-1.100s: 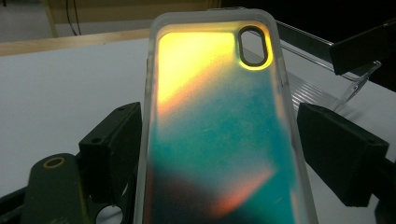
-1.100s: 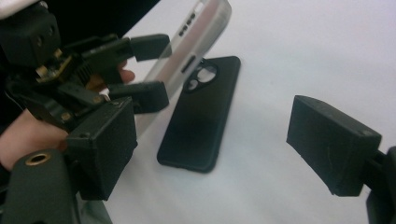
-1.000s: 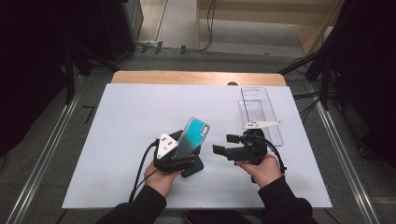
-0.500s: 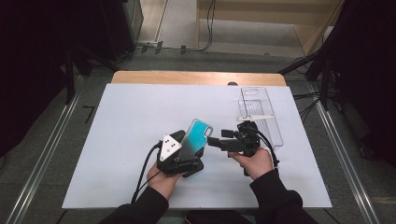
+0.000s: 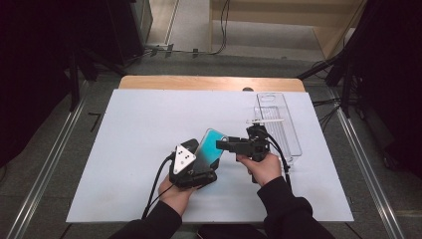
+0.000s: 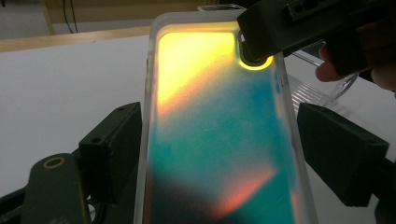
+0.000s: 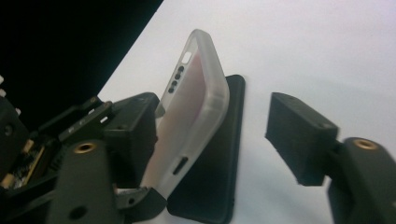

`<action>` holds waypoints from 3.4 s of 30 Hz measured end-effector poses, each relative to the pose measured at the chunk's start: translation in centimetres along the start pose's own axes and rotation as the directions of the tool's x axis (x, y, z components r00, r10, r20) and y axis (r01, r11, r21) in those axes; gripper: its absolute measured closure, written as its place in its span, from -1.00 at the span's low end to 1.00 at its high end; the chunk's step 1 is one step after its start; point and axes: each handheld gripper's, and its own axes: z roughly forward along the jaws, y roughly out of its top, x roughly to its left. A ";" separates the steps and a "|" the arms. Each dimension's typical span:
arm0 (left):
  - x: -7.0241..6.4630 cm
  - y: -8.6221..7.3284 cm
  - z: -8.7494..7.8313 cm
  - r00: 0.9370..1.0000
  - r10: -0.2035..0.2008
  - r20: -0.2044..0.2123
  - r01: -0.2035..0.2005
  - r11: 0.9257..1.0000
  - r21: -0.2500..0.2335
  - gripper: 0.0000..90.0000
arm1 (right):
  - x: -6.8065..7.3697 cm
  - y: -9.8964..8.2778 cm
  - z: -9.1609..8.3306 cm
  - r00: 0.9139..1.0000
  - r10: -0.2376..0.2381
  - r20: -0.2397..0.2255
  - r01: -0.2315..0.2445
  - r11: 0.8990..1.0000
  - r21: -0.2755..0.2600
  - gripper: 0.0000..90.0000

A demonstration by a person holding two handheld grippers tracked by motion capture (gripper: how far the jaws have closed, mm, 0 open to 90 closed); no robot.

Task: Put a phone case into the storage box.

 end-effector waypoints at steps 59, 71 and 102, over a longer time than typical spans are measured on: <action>2.7 3.9 -0.8 0.950 -0.134 0.283 0.046 0.954 0.298 -0.68 | 1.8 1.4 -2.8 0.975 -0.222 0.015 0.222 0.975 -0.001 0.70; 4.1 5.3 -1.2 0.931 -0.103 0.351 -0.010 0.952 0.305 -0.66 | 1.9 1.6 -3.5 0.932 -0.358 -0.052 0.360 0.932 0.036 0.70; 5.2 7.6 -0.8 0.845 -0.034 0.533 -0.136 0.951 0.277 -0.55 | 2.3 1.3 -2.9 0.827 -0.501 -0.256 0.535 0.840 0.087 0.70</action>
